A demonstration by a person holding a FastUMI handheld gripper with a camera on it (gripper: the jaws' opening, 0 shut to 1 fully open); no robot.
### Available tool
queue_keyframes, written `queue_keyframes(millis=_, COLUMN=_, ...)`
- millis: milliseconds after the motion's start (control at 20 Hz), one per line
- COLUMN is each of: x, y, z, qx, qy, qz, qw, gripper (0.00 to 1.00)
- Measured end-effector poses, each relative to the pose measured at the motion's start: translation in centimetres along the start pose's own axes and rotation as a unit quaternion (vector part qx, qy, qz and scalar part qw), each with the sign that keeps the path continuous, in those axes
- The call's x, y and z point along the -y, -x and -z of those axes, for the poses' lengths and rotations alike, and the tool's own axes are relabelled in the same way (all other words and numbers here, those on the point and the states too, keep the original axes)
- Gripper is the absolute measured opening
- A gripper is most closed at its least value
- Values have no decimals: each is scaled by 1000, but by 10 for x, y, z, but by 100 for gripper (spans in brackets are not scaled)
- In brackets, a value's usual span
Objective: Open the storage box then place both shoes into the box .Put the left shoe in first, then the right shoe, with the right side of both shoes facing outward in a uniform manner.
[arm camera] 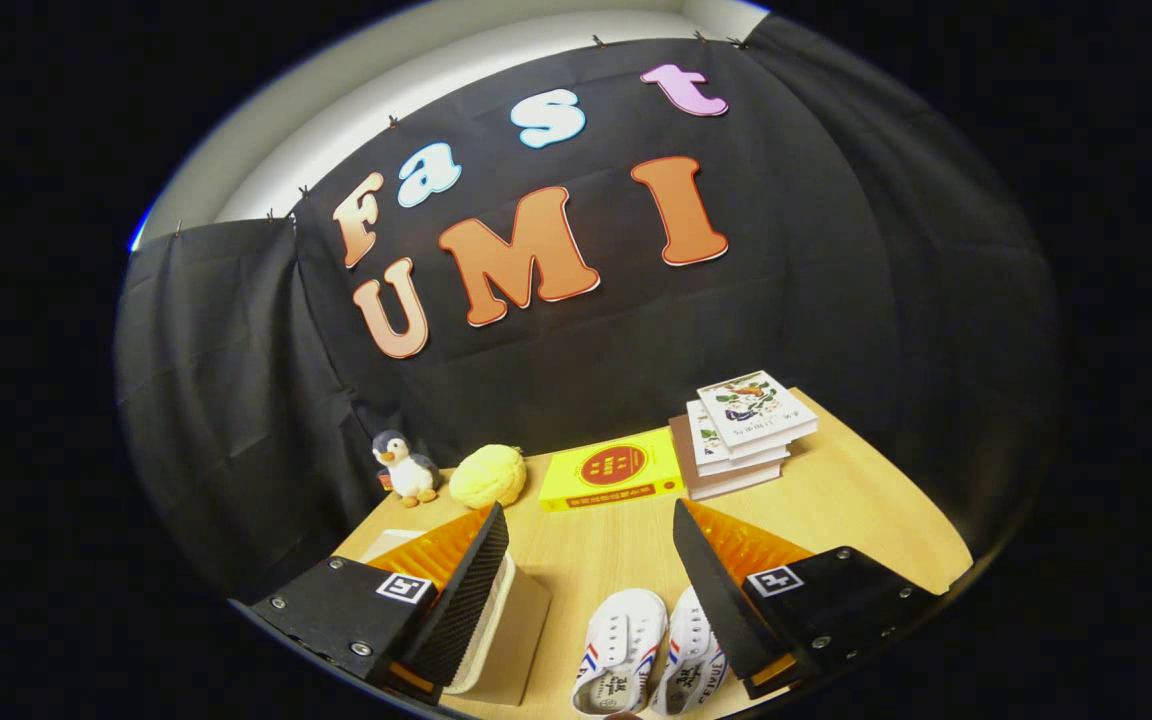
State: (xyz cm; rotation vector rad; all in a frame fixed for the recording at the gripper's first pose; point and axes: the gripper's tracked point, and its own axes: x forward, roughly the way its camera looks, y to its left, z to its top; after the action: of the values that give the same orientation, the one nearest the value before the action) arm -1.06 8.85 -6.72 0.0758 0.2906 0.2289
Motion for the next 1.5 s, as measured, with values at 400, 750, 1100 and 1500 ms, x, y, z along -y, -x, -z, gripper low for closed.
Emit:
queue_keyframes(millis=400, x=-12, y=2, z=18, qx=-22, qy=-19, qz=-33, qw=999, gripper=98)
queue_keyframes(millis=750, x=-2, y=-5, z=22, qx=-20, qy=-5, qz=-12, qw=1000, gripper=98)
queue_keyframes(millis=1100, x=6, y=-4, z=15, qx=-9, qy=19, qz=6, qw=1000, gripper=98)
queue_keyframes(millis=1500, x=26, y=-6, z=18, qx=3, qy=60, qz=44, qw=997, gripper=98)
